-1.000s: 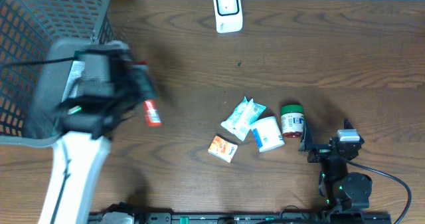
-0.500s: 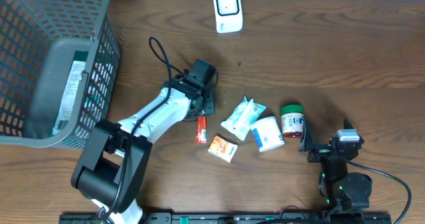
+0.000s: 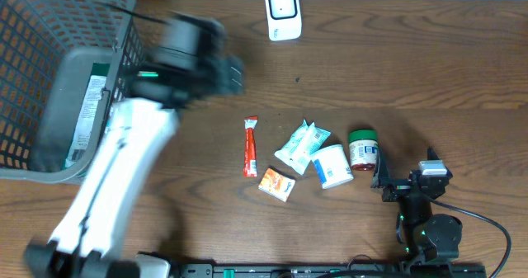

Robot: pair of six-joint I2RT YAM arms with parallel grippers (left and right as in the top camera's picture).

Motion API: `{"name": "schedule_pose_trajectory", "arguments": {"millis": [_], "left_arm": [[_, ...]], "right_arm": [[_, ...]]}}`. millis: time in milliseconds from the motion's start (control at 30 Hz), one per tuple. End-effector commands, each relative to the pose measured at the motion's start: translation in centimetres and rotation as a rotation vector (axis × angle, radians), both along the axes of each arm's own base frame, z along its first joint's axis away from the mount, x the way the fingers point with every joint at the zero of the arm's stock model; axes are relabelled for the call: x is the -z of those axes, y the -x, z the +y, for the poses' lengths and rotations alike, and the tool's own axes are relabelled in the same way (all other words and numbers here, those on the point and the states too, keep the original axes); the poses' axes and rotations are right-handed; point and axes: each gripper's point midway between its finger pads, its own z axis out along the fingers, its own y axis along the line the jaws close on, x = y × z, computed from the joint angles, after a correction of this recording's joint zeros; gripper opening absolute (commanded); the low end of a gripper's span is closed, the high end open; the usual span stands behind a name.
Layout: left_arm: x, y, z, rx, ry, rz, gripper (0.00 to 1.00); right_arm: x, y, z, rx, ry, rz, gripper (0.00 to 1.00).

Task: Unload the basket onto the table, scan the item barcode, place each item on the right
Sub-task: 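Place the red stick packet on the table with the left gripper, then reach the left gripper into the basket and grasp the green glove package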

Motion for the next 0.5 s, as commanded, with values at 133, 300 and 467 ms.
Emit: {"name": "schedule_pose_trajectory", "arguments": {"millis": [133,300,467], "left_arm": [[-8.8,0.3,21.9,-0.451,-0.111,-0.229,0.89],[-5.3,1.6,31.5,-0.669,-0.131,-0.133,0.89],[1.7,1.2,35.7,-0.72,-0.114,0.04,0.89]], "right_arm": [[0.1,0.0,0.0,-0.001,0.015,0.0,0.99],[0.1,0.0,0.2,-0.006,0.015,0.002,0.99],[0.1,0.0,0.2,-0.006,0.015,0.002,0.99]]}}
